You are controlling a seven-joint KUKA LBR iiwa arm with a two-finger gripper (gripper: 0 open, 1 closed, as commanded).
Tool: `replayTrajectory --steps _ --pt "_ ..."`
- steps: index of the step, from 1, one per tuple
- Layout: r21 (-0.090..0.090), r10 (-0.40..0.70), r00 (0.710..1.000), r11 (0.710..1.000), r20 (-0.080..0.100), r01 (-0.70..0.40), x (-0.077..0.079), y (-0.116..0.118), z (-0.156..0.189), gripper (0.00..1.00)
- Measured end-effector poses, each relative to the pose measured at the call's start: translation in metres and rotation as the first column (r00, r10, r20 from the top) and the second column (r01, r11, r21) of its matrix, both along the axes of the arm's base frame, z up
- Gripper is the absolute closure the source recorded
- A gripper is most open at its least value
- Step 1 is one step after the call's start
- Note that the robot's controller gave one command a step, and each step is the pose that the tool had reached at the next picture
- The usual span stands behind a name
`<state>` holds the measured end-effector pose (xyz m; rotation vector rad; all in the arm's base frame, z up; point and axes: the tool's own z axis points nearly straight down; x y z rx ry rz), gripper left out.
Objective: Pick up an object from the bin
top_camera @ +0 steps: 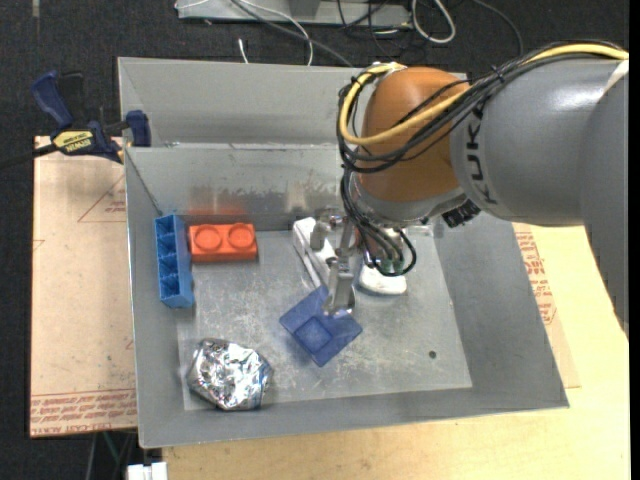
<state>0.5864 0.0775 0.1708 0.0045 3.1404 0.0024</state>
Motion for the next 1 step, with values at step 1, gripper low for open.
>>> replayTrajectory --steps 1 --pt "0.000 0.001 1.000 1.000 0.001 -0.001 0.0000 0.0000 -0.0001 0.00"
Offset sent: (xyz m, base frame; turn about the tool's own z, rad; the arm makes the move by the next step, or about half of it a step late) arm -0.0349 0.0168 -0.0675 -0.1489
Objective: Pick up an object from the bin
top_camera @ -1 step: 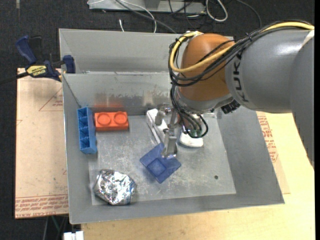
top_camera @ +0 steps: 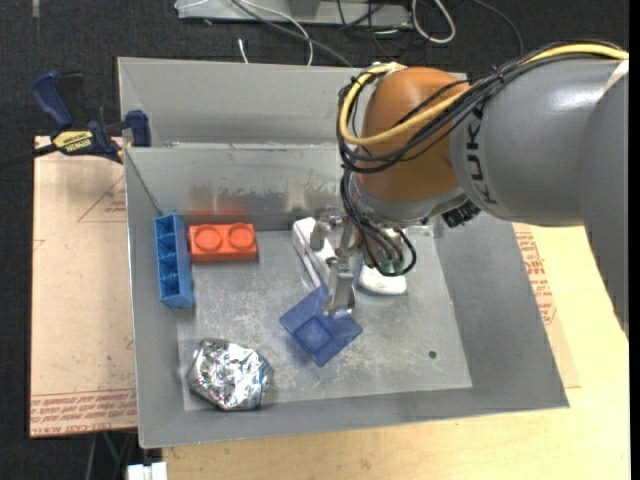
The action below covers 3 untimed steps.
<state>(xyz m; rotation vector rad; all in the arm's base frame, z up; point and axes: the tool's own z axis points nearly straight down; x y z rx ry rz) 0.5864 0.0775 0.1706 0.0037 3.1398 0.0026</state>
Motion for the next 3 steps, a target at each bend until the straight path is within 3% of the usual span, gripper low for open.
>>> replayTrajectory --steps 1,2,3 --pt "0.001 0.136 0.991 0.991 0.001 -0.136 -0.032 0.016 -0.063 0.00" --pt "0.005 0.181 0.984 0.983 -0.002 -0.181 -0.035 -0.001 -0.068 0.00" --pt "0.006 0.587 0.810 0.810 0.004 -0.587 -0.051 0.034 -0.100 1.00"
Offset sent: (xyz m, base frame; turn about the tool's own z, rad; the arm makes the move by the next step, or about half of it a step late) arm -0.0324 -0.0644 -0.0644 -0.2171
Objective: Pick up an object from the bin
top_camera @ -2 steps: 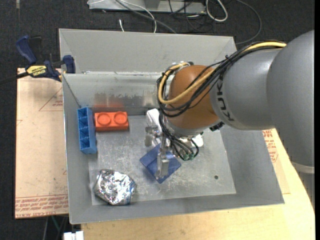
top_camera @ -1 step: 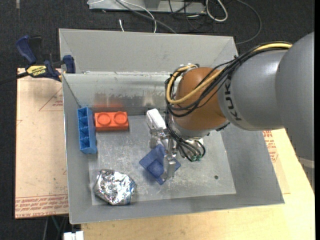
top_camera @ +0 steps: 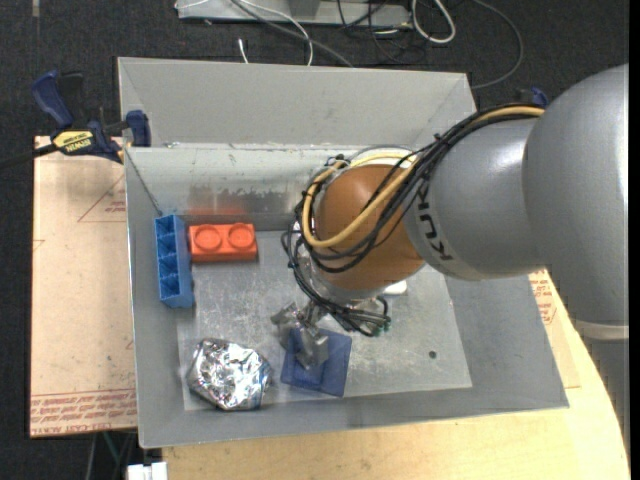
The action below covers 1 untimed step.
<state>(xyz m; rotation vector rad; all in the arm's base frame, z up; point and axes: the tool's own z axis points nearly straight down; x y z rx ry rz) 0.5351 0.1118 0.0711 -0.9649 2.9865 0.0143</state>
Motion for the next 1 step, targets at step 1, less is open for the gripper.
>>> replayTrajectory --steps 1 --pt "0.000 -0.002 1.000 1.000 0.000 0.002 0.0001 -0.0003 0.0004 1.00"
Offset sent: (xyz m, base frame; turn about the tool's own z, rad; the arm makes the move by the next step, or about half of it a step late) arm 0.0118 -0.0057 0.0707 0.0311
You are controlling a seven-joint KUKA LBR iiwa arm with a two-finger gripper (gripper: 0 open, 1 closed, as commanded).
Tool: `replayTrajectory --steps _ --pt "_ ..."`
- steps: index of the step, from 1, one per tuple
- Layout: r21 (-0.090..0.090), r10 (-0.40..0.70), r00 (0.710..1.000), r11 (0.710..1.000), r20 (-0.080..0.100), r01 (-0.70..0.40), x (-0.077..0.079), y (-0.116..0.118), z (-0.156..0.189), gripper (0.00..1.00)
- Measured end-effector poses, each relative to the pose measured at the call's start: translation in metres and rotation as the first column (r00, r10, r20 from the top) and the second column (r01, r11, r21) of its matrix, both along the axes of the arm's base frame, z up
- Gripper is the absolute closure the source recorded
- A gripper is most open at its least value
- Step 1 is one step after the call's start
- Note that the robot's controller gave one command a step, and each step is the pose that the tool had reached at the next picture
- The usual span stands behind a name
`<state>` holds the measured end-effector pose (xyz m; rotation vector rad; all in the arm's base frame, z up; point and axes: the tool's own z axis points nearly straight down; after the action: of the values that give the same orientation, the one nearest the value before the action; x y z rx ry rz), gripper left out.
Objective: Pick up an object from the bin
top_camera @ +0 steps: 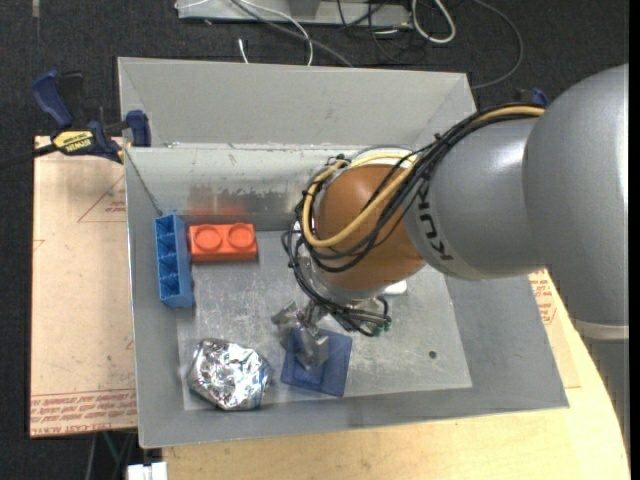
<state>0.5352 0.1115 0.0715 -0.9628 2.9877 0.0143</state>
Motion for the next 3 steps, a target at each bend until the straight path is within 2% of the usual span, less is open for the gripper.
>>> replayTrajectory --steps 1,2,3 --pt "0.003 -0.033 0.999 0.999 0.010 0.033 0.015 -0.005 0.074 1.00" --pt "0.003 -0.013 1.000 1.000 0.008 0.013 0.012 -0.005 0.059 1.00" --pt "0.004 -0.062 0.998 0.998 0.003 0.062 -0.009 -0.011 0.069 1.00"
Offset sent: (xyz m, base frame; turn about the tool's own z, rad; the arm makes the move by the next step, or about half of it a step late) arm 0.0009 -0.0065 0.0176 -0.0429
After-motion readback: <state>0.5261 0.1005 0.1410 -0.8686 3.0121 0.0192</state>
